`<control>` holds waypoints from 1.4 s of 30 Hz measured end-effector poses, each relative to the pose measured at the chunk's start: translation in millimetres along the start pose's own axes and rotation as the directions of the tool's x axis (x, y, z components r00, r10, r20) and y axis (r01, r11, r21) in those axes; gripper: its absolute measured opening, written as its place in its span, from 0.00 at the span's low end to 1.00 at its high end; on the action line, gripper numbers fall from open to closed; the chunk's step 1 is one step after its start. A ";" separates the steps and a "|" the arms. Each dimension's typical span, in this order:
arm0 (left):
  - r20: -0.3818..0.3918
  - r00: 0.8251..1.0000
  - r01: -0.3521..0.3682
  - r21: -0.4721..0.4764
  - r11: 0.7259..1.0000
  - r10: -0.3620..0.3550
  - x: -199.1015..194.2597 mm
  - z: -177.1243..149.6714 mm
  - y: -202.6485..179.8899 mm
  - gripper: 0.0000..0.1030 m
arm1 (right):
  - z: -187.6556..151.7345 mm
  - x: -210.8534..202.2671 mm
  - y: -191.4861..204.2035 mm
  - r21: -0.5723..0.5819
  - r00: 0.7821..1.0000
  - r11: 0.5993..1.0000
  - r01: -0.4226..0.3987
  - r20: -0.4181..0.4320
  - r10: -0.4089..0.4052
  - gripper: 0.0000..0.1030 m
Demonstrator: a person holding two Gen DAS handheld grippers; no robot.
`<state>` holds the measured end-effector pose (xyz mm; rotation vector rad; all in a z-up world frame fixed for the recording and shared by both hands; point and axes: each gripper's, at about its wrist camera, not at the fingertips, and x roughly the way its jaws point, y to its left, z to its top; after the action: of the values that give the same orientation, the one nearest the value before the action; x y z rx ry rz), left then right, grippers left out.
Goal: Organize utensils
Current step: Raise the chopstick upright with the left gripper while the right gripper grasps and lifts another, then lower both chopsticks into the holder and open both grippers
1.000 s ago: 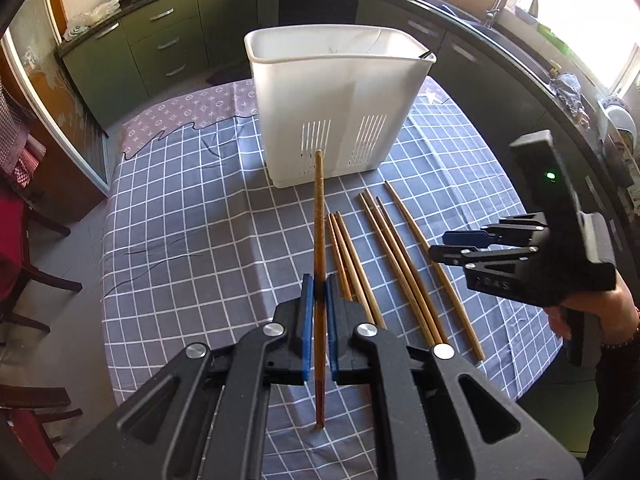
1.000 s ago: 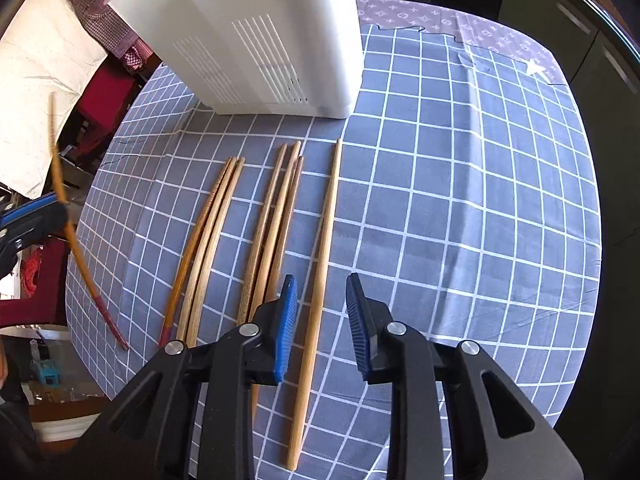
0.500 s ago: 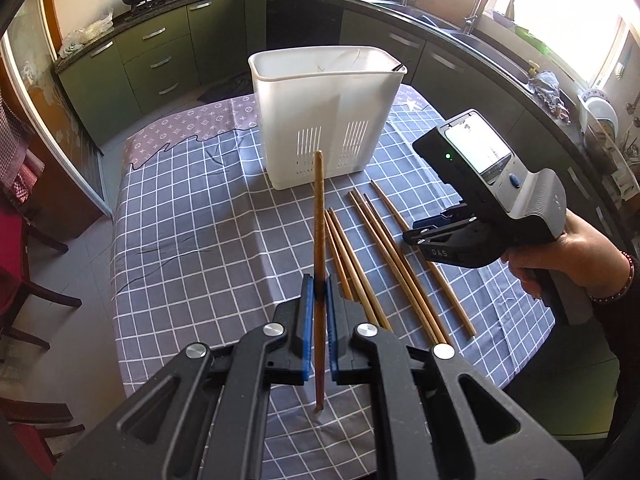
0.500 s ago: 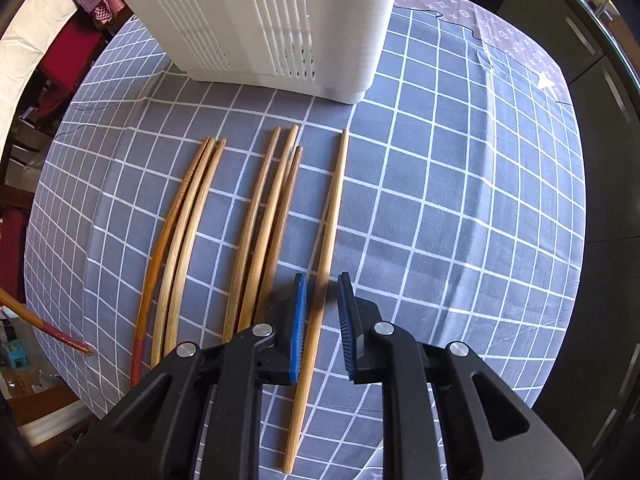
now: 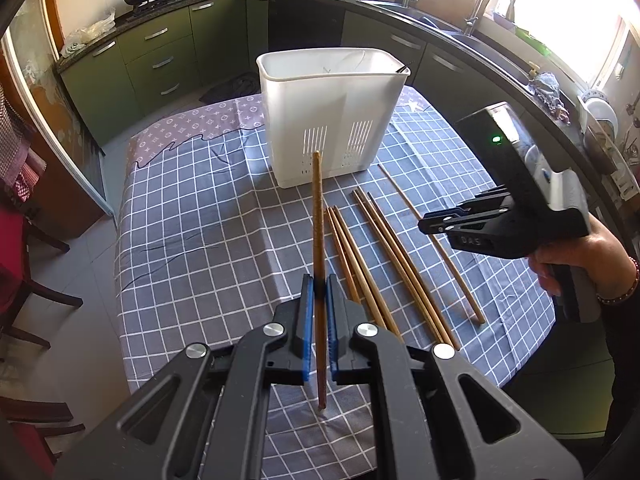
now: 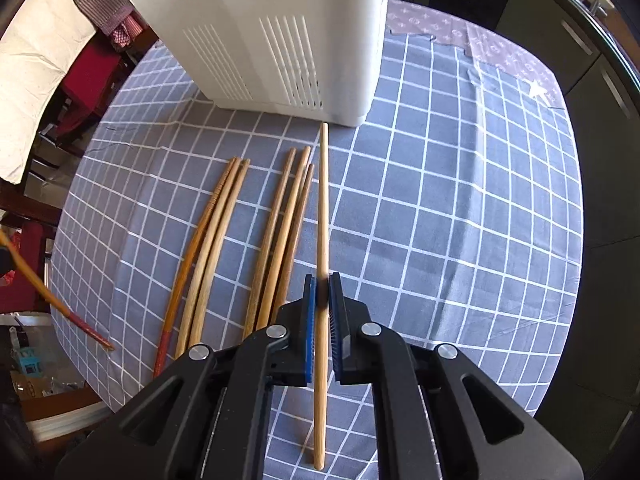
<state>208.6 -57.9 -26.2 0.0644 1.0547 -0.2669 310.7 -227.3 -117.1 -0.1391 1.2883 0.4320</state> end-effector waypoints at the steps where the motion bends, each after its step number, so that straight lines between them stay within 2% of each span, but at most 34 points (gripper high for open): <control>1: 0.001 1.000 -0.001 -0.001 1.000 0.001 0.1 0.0 0.0 0.06 | -2.7 -11.1 -0.5 0.003 0.999 1.000 -0.011 0.036 0.011 0.07; 6: 0.006 1.000 0.001 0.001 1.000 -0.001 -3.0 0.4 -0.8 0.06 | -24.3 -67.0 -1.6 -0.005 0.978 0.998 -0.062 0.200 0.062 0.07; 10: 0.009 1.000 -0.003 0.006 1.000 0.003 -6.8 -1.3 -2.7 0.06 | -51.2 -100.8 -4.1 -0.019 0.957 0.998 -0.066 0.281 0.069 0.07; 14: 0.021 1.000 0.000 0.010 1.000 0.000 -13.4 -3.4 -5.0 0.06 | -78.0 -119.9 -9.4 -0.025 0.944 0.997 -0.070 0.321 0.075 0.07; 20: 0.036 0.999 0.001 0.021 1.000 -0.002 -25.0 -5.8 -7.9 0.06 | -95.8 -130.0 -15.5 -0.015 0.935 0.994 -0.106 0.338 0.105 0.07; 32: 0.057 0.998 0.003 0.027 1.000 -0.005 -36.4 -0.7 -11.0 0.06 | -91.1 -142.6 -14.7 -0.027 0.917 0.993 -0.118 0.382 0.119 0.07; 35: 0.071 0.997 0.008 0.029 1.000 -0.010 -40.5 6.5 -12.2 0.06 | -82.8 -160.4 -13.3 -0.033 0.900 0.993 -0.117 0.418 0.120 0.07; 37: 0.089 0.996 0.014 0.031 0.999 -0.017 -46.8 13.4 -13.4 0.06 | -74.3 -177.8 -12.1 -0.041 0.881 0.991 -0.125 0.455 0.130 0.07; 42: 0.163 0.986 0.013 0.046 0.999 -0.020 -76.3 40.7 -17.7 0.06 | -44.2 -230.1 -9.5 -0.052 0.808 0.988 -0.143 0.570 0.147 0.07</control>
<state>203.4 -68.1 61.4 0.0725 0.8865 -0.3058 226.0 -304.4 87.4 0.0864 0.6985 0.5589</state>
